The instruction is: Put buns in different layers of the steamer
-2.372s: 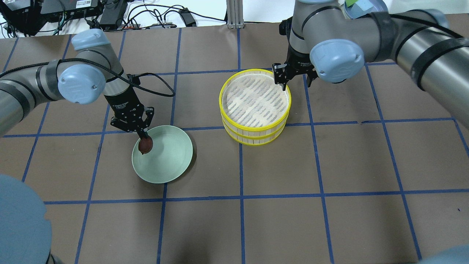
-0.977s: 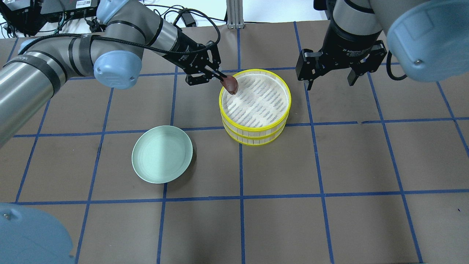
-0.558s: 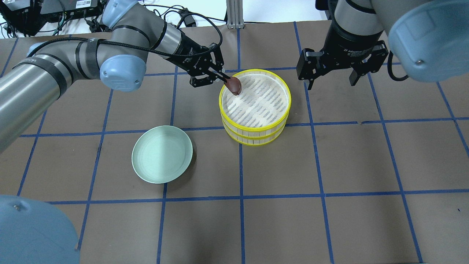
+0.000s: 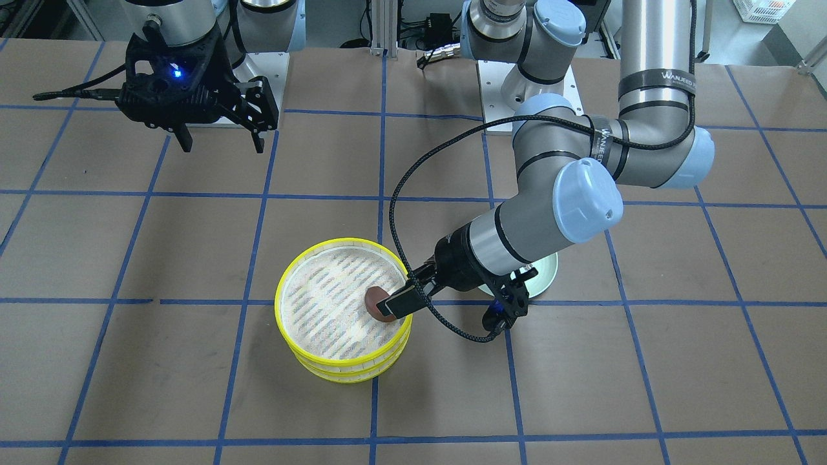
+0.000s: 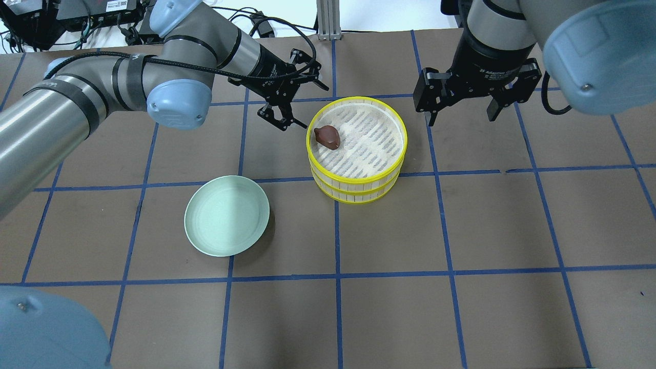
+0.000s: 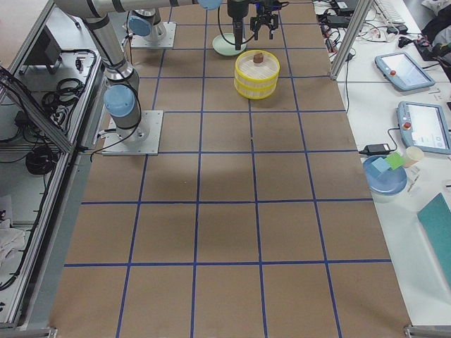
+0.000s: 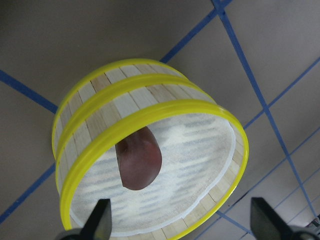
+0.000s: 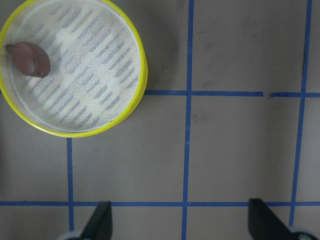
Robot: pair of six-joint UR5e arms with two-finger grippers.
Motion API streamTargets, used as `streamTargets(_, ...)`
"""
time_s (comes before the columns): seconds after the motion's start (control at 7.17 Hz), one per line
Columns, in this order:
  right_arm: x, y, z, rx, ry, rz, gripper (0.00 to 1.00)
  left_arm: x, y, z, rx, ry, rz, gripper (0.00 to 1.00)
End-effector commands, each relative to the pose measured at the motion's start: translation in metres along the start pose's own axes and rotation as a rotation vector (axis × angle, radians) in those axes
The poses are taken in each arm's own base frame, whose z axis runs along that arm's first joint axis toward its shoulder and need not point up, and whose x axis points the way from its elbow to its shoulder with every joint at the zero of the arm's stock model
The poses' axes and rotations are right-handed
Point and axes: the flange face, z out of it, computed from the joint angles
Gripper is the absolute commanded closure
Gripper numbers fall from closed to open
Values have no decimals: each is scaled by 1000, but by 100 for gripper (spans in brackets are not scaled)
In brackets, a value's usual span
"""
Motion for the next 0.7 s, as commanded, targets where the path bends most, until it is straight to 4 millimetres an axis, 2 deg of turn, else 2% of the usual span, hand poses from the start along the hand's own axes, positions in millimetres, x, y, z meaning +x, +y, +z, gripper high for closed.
streamTargets(0.0, -1, 0, 1, -1, -3, 26, 5, -5, 8, -34, 125, -76, 147, 0)
streamTargets(0.14, -3, 0, 1, -1, -18, 53, 4, -16, 9, -52, 180, -208, 343, 0)
streamTargets(0.28, -3, 0, 1, -3, -20, 52, 4, -27, 16, -72, 219, -332, 465, 0)
streamTargets(0.56, -3, 0, 2, -4, -20, 52, 4, -46, 37, -114, 261, -524, 632, 0)
